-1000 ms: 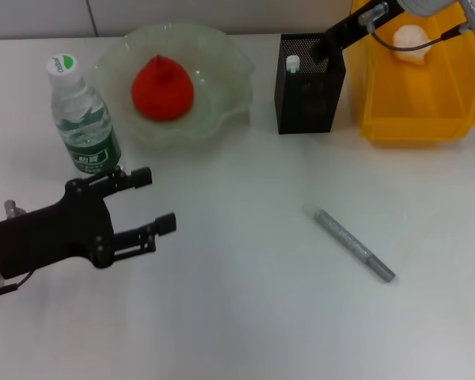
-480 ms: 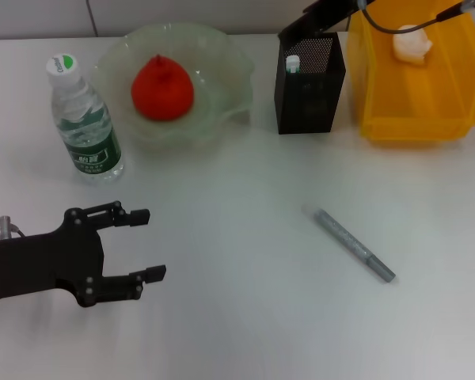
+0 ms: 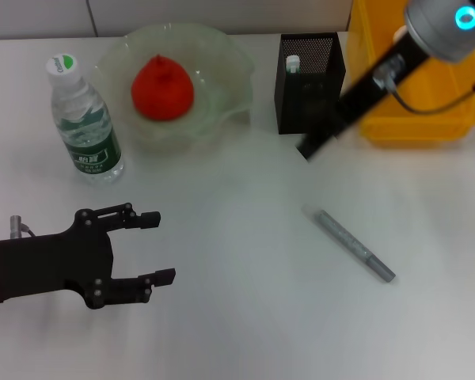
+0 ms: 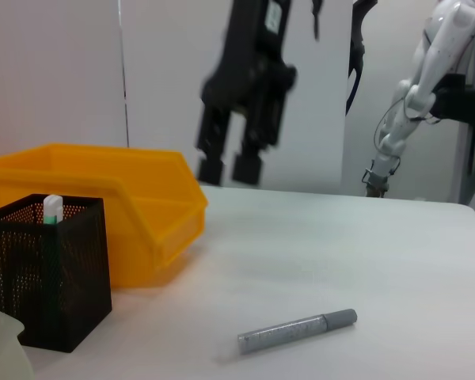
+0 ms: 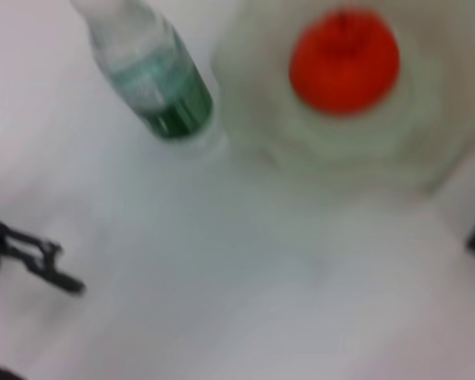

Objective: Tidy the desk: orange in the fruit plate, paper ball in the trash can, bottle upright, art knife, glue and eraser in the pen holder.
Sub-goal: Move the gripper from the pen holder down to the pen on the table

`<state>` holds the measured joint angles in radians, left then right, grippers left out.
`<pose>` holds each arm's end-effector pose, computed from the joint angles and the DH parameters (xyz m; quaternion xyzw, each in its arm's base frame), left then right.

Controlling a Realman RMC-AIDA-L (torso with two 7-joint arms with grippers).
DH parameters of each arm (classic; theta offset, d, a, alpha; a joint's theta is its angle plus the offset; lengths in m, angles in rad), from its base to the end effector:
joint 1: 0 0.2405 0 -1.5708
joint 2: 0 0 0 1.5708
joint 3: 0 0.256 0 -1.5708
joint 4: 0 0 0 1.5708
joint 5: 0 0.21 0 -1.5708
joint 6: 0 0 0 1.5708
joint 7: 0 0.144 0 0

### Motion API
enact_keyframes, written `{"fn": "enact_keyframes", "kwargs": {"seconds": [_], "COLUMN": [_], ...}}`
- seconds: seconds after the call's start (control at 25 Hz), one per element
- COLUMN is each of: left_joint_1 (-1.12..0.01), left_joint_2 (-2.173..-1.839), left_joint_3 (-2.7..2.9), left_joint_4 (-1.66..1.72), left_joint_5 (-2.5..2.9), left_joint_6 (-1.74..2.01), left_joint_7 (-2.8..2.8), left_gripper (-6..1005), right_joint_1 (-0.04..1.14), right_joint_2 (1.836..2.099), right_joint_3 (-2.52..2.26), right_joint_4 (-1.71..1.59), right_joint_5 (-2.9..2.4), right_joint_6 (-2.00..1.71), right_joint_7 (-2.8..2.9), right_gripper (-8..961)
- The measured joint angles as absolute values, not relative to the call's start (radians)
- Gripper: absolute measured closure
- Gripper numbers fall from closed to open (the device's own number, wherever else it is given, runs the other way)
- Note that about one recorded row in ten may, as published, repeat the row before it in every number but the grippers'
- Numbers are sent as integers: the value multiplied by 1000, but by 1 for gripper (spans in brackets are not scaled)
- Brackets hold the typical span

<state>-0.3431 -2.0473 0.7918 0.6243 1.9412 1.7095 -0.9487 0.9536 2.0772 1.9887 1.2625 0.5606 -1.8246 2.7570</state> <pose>-0.3007 0.2589 -0.0024 -0.9621 -0.0684 -0.2389 0.1125 0.0877 0.3805 0.0230 -0.9040 0.3821 -0.1501 0.1193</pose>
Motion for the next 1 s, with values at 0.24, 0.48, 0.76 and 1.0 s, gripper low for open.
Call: {"fn": "enact_keyframes", "kwargs": {"seconds": [0.24,0.48,0.76,1.0], "left_joint_1": [-345,-349,-353,-355], "left_joint_2": [-2049,-2055,-2059,-2061], "left_joint_3": [785,782,782,782], "left_joint_4": [625,623,623,623], "left_joint_5": [1931,1929,1929,1928], "left_joint_6": [1711,1707,1706,1705], "left_joint_7": [-976,-983,-983,-983], "left_gripper": [214,214,214,214], "right_joint_1": [925,904,896,896], "right_joint_2": [2080,2082,2083,2086], "right_joint_3": [1985,1850,1699,1645], "right_joint_4": [1177,1126,1098,1076], "right_joint_5": [543,532,530,530], "right_joint_6": [-1816,-1740,-1667,-1619], "right_joint_7": [2761,2804,2876,2902], "right_gripper": [343,344,346,361]}}
